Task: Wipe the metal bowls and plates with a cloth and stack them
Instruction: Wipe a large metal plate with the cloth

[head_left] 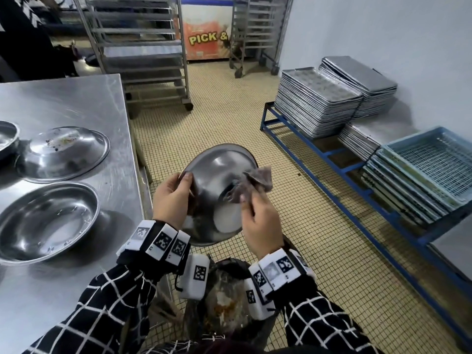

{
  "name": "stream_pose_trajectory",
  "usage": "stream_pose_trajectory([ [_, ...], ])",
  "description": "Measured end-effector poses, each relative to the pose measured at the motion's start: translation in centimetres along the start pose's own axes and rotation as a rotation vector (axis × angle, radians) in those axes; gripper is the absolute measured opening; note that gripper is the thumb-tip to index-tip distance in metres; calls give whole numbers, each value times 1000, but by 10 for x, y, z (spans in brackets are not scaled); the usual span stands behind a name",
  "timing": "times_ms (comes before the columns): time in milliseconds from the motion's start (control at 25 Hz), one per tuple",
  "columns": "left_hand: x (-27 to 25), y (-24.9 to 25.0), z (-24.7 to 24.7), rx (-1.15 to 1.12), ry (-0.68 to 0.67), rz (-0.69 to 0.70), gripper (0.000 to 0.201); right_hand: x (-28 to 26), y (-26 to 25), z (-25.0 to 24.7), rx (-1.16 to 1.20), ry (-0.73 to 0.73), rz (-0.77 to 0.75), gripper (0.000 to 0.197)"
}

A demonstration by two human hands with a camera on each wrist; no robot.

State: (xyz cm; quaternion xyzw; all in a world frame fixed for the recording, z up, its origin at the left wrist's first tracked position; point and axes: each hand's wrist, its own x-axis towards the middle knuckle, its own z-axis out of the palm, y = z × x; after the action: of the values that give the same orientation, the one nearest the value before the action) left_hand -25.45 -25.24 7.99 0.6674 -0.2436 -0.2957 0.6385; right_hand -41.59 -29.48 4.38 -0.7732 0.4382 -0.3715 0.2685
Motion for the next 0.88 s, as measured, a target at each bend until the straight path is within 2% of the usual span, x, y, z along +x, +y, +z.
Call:
stream_pose_trajectory([
  [80,-3,4,5,24,-17,63,20,5,-14,11,-161,16,-180,49],
  [120,-5,4,7,52,-27,111,22,13,-20,14,-231,39,-199,52],
  [200,-8,4,10,122,-43,179,24,32,-27,13,-259,91,-123,55],
  [320,-6,-1,7,33,-21,110,29,49,-14,0,-3,172,146,53],
  [400,-1,-2,0,-58,13,45,36,47,12,-7,248,161,478,50],
  [440,1,-3,-3,-93,19,17,37,44,26,-10,371,125,668,55],
  [480,3,-3,-5,-139,21,-8,35,42,31,-11,505,95,796,64],
  [520,5,-3,-6,-190,20,-28,31,38,36,-10,603,95,850,70],
  [560,7,-5,-7,-221,15,-38,26,34,39,-9,647,126,851,66],
  [640,11,-9,-7,-215,-12,-39,16,32,42,-14,636,207,811,46],
  [680,12,-11,-7,-199,-38,-32,11,30,46,-17,589,210,796,42],
  [760,13,-13,-9,-128,-127,13,15,35,41,-38,429,94,700,41],
  [880,7,-7,-6,40,-296,145,29,55,27,-67,203,-124,440,38],
])
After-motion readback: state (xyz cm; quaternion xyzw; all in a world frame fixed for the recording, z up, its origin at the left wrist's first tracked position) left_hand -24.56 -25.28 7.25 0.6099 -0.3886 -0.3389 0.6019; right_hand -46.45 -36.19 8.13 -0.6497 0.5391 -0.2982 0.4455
